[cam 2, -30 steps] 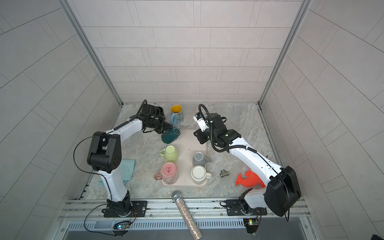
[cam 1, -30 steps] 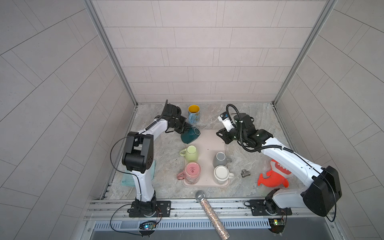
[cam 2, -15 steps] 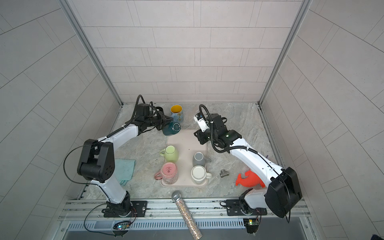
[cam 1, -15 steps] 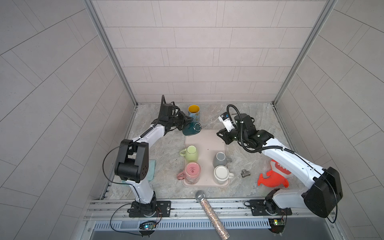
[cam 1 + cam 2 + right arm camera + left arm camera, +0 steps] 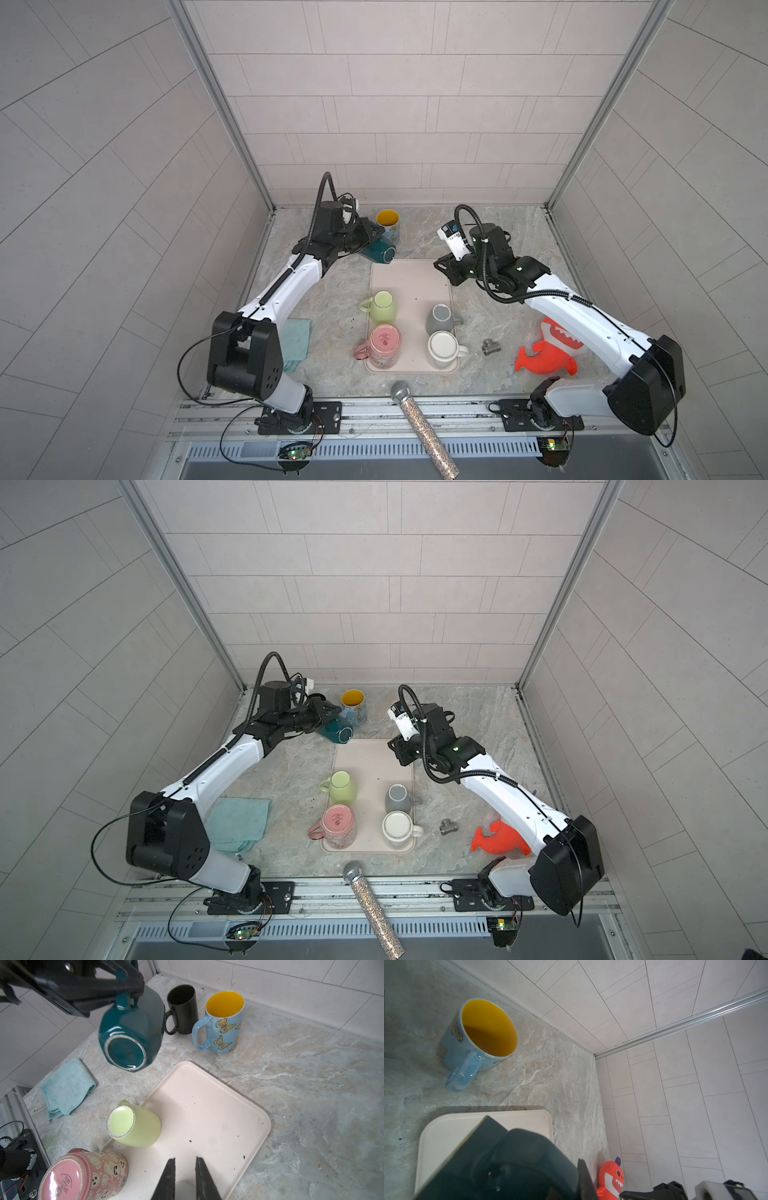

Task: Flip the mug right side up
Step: 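Turn the green mug upright toward the center while the right gripper approaches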

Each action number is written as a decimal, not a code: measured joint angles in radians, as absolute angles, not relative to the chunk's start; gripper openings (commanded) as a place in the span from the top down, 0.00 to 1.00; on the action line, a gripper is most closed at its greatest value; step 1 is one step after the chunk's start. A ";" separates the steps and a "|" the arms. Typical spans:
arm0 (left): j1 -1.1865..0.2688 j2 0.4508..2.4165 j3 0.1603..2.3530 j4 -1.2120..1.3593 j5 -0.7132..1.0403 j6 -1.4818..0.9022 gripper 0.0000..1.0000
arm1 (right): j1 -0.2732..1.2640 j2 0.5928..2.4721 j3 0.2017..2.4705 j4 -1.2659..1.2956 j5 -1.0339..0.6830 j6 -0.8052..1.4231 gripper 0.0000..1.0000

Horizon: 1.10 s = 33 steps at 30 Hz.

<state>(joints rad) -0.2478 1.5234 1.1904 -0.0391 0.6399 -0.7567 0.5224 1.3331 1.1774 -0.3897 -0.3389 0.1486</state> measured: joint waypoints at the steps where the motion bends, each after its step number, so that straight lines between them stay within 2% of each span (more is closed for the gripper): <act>1: -0.254 1.522 1.174 -0.019 0.632 -0.729 1.00 | 0.523 1.333 1.191 -0.397 -0.339 0.151 0.81; 10: -0.403 1.426 1.047 0.040 0.488 -0.405 1.00 | 0.534 1.333 1.286 -0.443 -0.332 0.165 0.78; 18: -0.454 1.342 0.979 0.184 0.425 -0.228 1.00 | 0.565 1.354 1.327 -0.454 -0.331 0.178 0.77; 33: -0.619 1.308 0.847 0.321 0.302 0.052 1.00 | 0.603 1.354 1.370 -0.368 -0.295 0.218 0.59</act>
